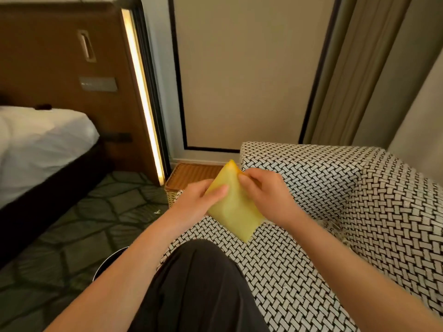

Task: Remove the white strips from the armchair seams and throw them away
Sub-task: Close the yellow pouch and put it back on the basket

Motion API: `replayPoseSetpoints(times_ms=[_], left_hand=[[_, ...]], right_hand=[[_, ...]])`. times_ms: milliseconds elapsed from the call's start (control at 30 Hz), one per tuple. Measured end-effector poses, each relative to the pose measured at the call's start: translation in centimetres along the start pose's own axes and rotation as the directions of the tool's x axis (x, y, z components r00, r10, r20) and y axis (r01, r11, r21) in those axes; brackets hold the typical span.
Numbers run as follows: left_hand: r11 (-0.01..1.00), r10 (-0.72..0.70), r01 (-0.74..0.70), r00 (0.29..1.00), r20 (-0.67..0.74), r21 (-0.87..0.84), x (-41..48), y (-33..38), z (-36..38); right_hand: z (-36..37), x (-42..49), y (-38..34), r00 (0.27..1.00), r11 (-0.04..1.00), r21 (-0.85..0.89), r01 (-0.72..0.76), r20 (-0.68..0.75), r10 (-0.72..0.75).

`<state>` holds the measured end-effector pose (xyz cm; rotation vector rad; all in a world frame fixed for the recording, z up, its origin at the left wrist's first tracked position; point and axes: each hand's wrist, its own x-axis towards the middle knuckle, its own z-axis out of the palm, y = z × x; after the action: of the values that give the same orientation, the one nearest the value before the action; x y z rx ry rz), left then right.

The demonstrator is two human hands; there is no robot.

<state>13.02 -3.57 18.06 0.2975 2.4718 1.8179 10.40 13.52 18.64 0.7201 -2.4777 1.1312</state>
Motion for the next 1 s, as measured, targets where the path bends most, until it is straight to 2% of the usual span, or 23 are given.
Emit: replayPoseSetpoints(times_ms=[100,200,300,500,600,733,867,1000], left_hand=[[0.994,0.089,-0.084,0.993,-0.072,0.071,0.6,1.7,-0.9],[0.966,0.168,-0.123,0.968,-0.188,0.228,1.3,2.5,-1.7],[0.935,0.249,-0.168,0.938,-0.24,0.313,1.7,3.2,-1.9],[0.947,0.248,-0.163,0.918,-0.308,0.276,2.3,3.4,-1.8],[0.958,0.22,-0.139,0.918,-0.331,0.252,2.4,3.5,-1.2],[0.969,0.192,-0.122,0.919,-0.343,0.216,2.6,3.7,-0.6],[0.931,0.245,-0.144,0.927,-0.284,0.335,3.0,4.1,-0.9],[0.912,0.285,-0.153,0.903,-0.322,0.38,2.8,3.9,-0.9]], right_hand=[[-0.2,2.1,-0.7,0.999,0.999,0.044,0.007,0.032,-0.009],[-0.8,3.7,-1.6,0.998,0.997,0.078,-0.03,0.063,0.025],[-1.5,5.2,-2.5,0.991,0.974,0.206,-0.092,0.119,0.068],[-2.0,7.2,-3.8,0.987,0.913,0.386,-0.133,0.134,0.087],[-1.4,7.8,-3.9,0.986,0.917,0.378,-0.131,0.145,0.081],[-0.5,8.1,-3.8,0.992,0.908,0.4,-0.123,0.06,0.108],[0.2,8.0,-3.8,0.994,0.937,0.334,-0.104,0.046,0.094],[-0.2,7.9,-3.3,0.997,0.973,0.225,-0.052,0.074,0.036]])
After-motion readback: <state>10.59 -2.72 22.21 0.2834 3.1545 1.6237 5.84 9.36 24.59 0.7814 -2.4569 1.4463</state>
